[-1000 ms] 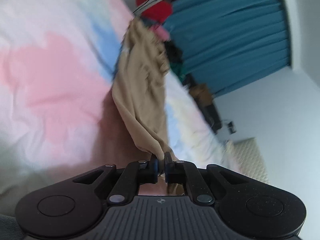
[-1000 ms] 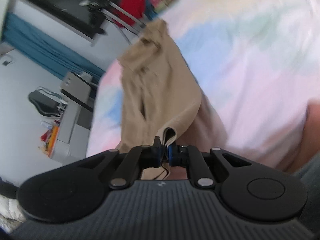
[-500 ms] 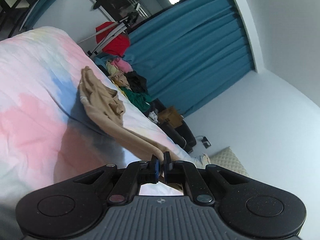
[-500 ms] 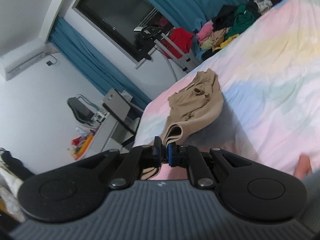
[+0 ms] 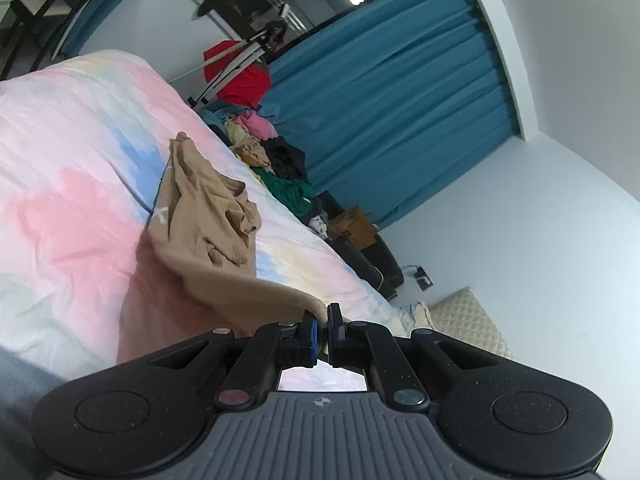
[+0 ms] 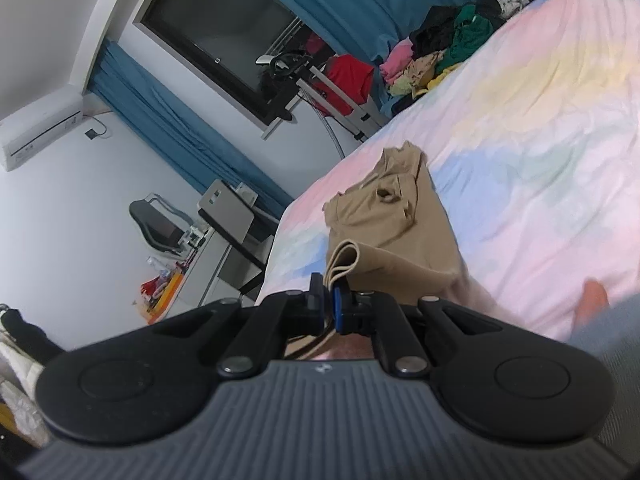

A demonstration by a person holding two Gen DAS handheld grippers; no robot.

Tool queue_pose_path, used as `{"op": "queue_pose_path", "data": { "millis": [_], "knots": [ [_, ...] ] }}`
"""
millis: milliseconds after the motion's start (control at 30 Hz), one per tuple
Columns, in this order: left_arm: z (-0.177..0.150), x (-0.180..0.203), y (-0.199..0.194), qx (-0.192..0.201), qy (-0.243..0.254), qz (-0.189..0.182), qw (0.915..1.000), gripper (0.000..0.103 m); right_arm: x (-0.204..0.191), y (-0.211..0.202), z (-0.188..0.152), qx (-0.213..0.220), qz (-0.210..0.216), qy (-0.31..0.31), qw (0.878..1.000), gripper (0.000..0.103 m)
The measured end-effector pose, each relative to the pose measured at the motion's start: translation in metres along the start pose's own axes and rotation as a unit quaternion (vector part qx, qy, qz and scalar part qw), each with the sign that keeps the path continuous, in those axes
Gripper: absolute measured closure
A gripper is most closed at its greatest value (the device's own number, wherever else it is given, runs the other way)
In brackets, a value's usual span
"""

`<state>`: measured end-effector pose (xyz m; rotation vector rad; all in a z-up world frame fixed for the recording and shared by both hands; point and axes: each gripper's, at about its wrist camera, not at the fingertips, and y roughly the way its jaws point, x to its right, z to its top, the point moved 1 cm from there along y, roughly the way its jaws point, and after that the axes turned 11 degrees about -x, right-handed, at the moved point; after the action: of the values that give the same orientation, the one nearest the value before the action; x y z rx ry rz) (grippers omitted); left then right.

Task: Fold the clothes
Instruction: 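Lift the hem with both grippers and fold it toward the collar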

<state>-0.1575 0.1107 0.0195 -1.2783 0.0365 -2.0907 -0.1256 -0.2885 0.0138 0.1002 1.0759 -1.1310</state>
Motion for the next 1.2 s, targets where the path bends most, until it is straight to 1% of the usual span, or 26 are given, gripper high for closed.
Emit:
{"op": "queue_pose_path", "data": {
  "millis": [133,267,400,467,600,700,800,900,1000,1100,1200],
  "knots": [
    [0.039,0.0,0.023,0.017,0.001,0.021,0.9996,0.099,-0.002,0.029,0.027,0.011,-0.008,-0.008,1.0,0.095],
    [0.087,0.004,0.056,0.034,0.009,0.039,0.9986,0.099,-0.004,0.065,0.057,0.022,-0.024,-0.011,0.999,0.095],
    [0.126,-0.004,0.089,0.038,0.014,0.068,0.9969,0.099,0.004,0.105,0.084,0.025,-0.045,-0.007,0.999,0.095],
    [0.145,-0.011,0.111,0.036,0.018,0.089,0.9952,0.099,0.012,0.126,0.095,0.02,-0.054,0.001,0.998,0.095],
    [0.174,-0.036,0.161,0.031,0.04,0.143,0.9884,0.099,0.029,0.171,0.108,0.008,-0.078,0.002,0.997,0.095],
    [0.187,-0.057,0.195,0.019,0.063,0.171,0.9832,0.098,0.043,0.201,0.114,-0.002,-0.094,0.004,0.996,0.095],
    [0.193,-0.081,0.224,0.005,0.08,0.193,0.978,0.098,0.056,0.229,0.117,-0.014,-0.115,-0.008,0.993,0.095],
    [0.195,-0.11,0.254,-0.016,0.088,0.212,0.9731,0.098,0.07,0.257,0.118,-0.031,-0.142,-0.023,0.989,0.095],
    [0.193,-0.138,0.282,-0.04,0.099,0.237,0.9656,0.098,0.081,0.281,0.116,-0.052,-0.165,-0.035,0.984,0.095],
    [0.192,-0.152,0.295,-0.056,0.105,0.249,0.9613,0.098,0.093,0.302,0.114,-0.075,-0.184,-0.036,0.979,0.095],
    [0.191,-0.162,0.304,-0.067,0.112,0.258,0.9572,0.098,0.096,0.307,0.112,-0.083,-0.192,-0.039,0.977,0.094]
  ]
}}
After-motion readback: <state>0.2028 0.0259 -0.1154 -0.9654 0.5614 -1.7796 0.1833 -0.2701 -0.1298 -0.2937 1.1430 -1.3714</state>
